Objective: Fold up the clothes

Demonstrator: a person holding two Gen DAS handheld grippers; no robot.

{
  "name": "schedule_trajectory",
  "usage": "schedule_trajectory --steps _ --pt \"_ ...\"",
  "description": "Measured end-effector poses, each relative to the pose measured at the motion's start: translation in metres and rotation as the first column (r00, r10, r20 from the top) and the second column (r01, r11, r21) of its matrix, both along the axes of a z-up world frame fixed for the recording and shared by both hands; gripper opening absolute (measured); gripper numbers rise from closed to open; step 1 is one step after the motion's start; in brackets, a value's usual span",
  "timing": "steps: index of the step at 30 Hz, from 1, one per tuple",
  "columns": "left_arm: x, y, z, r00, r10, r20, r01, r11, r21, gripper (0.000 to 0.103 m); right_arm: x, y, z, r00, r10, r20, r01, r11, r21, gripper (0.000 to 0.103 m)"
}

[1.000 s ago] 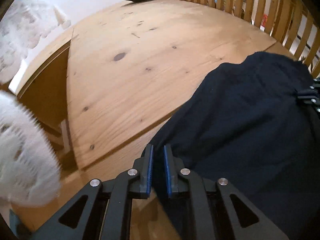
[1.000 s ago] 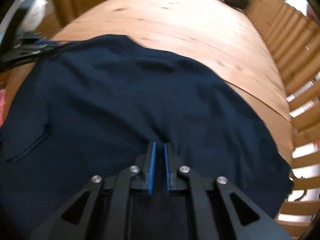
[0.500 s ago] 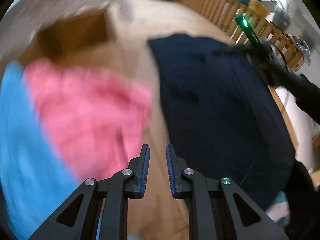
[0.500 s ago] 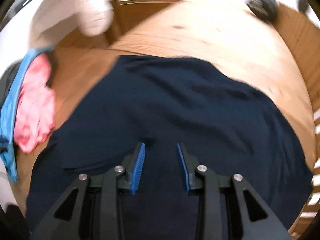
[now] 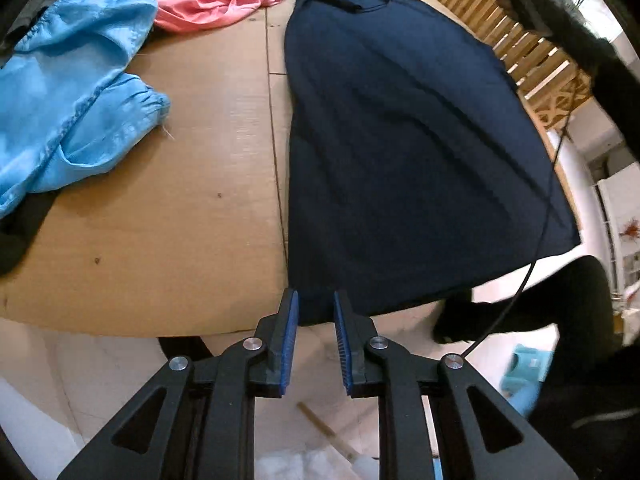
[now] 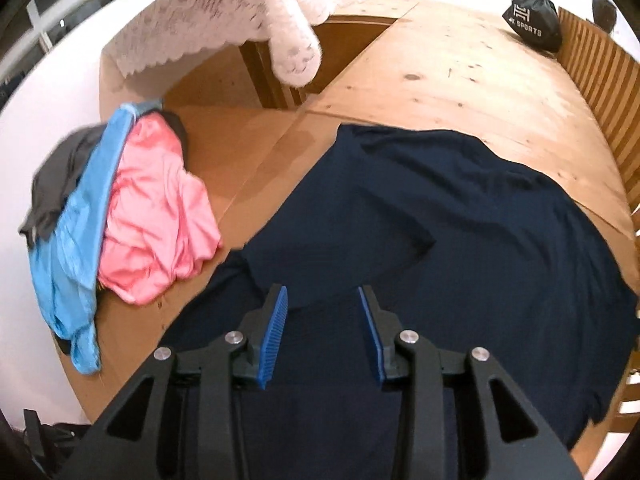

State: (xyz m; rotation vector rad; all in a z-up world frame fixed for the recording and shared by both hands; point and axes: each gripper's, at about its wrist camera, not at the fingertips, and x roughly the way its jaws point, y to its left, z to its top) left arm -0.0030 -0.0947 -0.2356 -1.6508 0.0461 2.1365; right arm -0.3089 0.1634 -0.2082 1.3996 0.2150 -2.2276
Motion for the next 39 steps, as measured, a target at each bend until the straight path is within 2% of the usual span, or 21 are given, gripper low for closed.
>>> schedule_trajectory --steps 3,5,7,9,13,14,15,17,22,26,28,31,33,34,35,39 --pt "-0.010 0.001 0.000 0.998 0.059 -0.036 -0.058 0.998 0.033 0.028 0.005 -0.012 0.005 1.000 0.007 -0.009 -0.007 1.000 0.017 0.036" --pt "-0.017 0.005 -0.001 0.997 0.062 -0.053 -0.061 0.998 0.010 0.033 0.001 -0.021 0.006 1.000 0.000 0.000 0.000 1.000 0.020 0.042" --pt "-0.021 0.011 -0.004 0.997 0.049 -0.067 -0.051 0.998 -0.027 0.034 -0.009 -0.032 0.002 1.000 -0.005 0.018 0.005 1.000 0.020 0.042" --pt "-0.025 0.013 -0.005 0.997 0.046 -0.069 -0.049 0.998 -0.043 0.038 -0.021 -0.045 -0.004 0.999 -0.018 0.043 0.017 1.000 0.014 0.042" --pt "-0.027 0.016 -0.003 0.997 0.040 -0.068 -0.044 0.997 -0.063 0.038 -0.051 -0.075 -0.031 0.989 -0.056 0.135 0.056 0.998 0.010 0.043" --pt "-0.027 0.018 -0.003 0.997 0.034 -0.073 -0.039 0.997 -0.069 0.037 -0.058 -0.084 -0.039 0.986 -0.068 0.153 0.066 0.998 0.014 0.043" --pt "-0.028 0.019 -0.004 0.997 0.032 -0.074 -0.037 0.997 -0.068 0.031 -0.065 -0.093 -0.047 0.984 -0.080 0.162 0.076 0.997 0.030 0.043" --pt "-0.032 0.016 -0.007 0.997 0.049 -0.058 -0.051 0.998 -0.037 0.014 -0.075 -0.108 -0.061 0.980 -0.102 0.172 0.091 0.994 0.067 0.043" --pt "-0.037 0.007 -0.013 0.997 0.075 -0.028 -0.074 0.997 0.035 0.001 -0.088 -0.129 -0.082 0.971 -0.146 0.190 0.113 0.978 0.173 0.043" --pt "-0.031 0.001 -0.010 0.997 0.071 -0.008 -0.070 0.993 0.093 0.001 -0.087 -0.130 -0.097 0.953 -0.186 0.238 0.127 0.961 0.245 0.043" --pt "-0.026 -0.005 -0.004 0.997 0.080 -0.005 -0.079 0.989 0.124 0.001 -0.085 -0.128 -0.103 0.947 -0.192 0.259 0.127 0.960 0.250 0.042" --pt "-0.018 -0.013 0.004 0.995 0.096 -0.006 -0.094 0.982 0.164 0.001 -0.079 -0.125 -0.105 0.954 -0.174 0.243 0.118 0.966 0.228 0.042" --pt "-0.017 -0.014 0.008 0.995 0.096 -0.012 -0.093 0.981 0.169 0.001 -0.075 -0.124 -0.104 0.961 -0.159 0.228 0.107 0.969 0.221 0.036" --pt "-0.016 -0.013 0.009 0.996 0.093 -0.016 -0.089 0.981 0.171 0.001 -0.074 -0.122 -0.103 0.962 -0.151 0.229 0.104 0.974 0.203 0.019" --pt "-0.016 -0.010 0.010 0.996 0.086 -0.020 -0.082 0.982 0.171 0.001 -0.072 -0.120 -0.102 0.960 -0.144 0.239 0.103 0.979 0.175 0.009" --pt "-0.016 -0.002 0.021 0.998 0.060 -0.033 -0.052 0.981 0.187 0.001 -0.071 -0.100 -0.098 0.945 -0.166 0.280 0.155 0.986 0.062 0.007"
